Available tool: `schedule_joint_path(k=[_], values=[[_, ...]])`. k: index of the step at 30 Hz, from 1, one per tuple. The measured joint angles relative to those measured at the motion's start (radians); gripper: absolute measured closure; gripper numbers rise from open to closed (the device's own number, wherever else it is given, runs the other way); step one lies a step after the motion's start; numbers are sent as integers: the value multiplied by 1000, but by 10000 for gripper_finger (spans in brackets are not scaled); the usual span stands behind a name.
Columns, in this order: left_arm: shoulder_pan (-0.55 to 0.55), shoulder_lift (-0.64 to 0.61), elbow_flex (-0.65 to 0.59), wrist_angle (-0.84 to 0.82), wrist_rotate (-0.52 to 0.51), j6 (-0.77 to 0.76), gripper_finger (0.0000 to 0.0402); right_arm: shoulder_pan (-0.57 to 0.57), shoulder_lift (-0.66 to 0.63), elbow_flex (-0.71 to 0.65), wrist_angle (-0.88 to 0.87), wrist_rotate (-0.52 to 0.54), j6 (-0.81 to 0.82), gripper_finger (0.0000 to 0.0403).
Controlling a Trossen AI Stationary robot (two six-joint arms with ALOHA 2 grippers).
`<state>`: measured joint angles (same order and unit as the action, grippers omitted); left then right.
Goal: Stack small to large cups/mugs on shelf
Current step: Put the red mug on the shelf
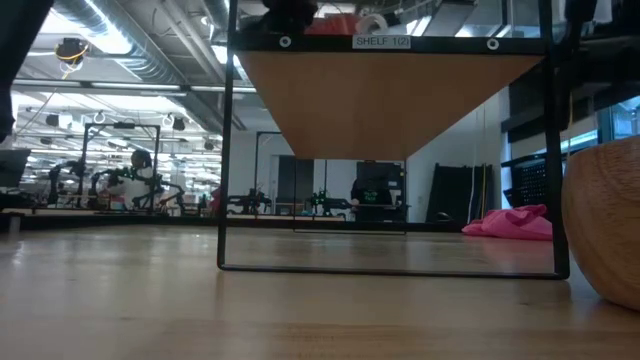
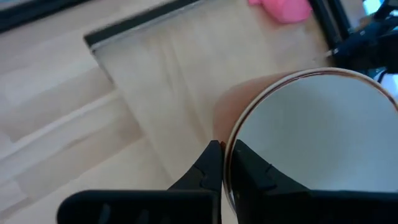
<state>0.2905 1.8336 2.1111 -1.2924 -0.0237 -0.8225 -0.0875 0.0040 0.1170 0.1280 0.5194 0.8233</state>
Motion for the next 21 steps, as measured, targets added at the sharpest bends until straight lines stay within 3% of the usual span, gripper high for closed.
schedule_joint_path(k=[5,12,17,21], values=[[13,65,72,-53,-21,17,394,0,1,54,-111,-3,11,393],[33,110,80,-82,-12,44,394,0,48,167,-141,-153,-29,393],[46,111,80,-75,-8,59,394,0,211,302,-333,-178,-54,393],[55,111,80,-60,-14,67,394,0,396,398,-363,-207,-116,393]])
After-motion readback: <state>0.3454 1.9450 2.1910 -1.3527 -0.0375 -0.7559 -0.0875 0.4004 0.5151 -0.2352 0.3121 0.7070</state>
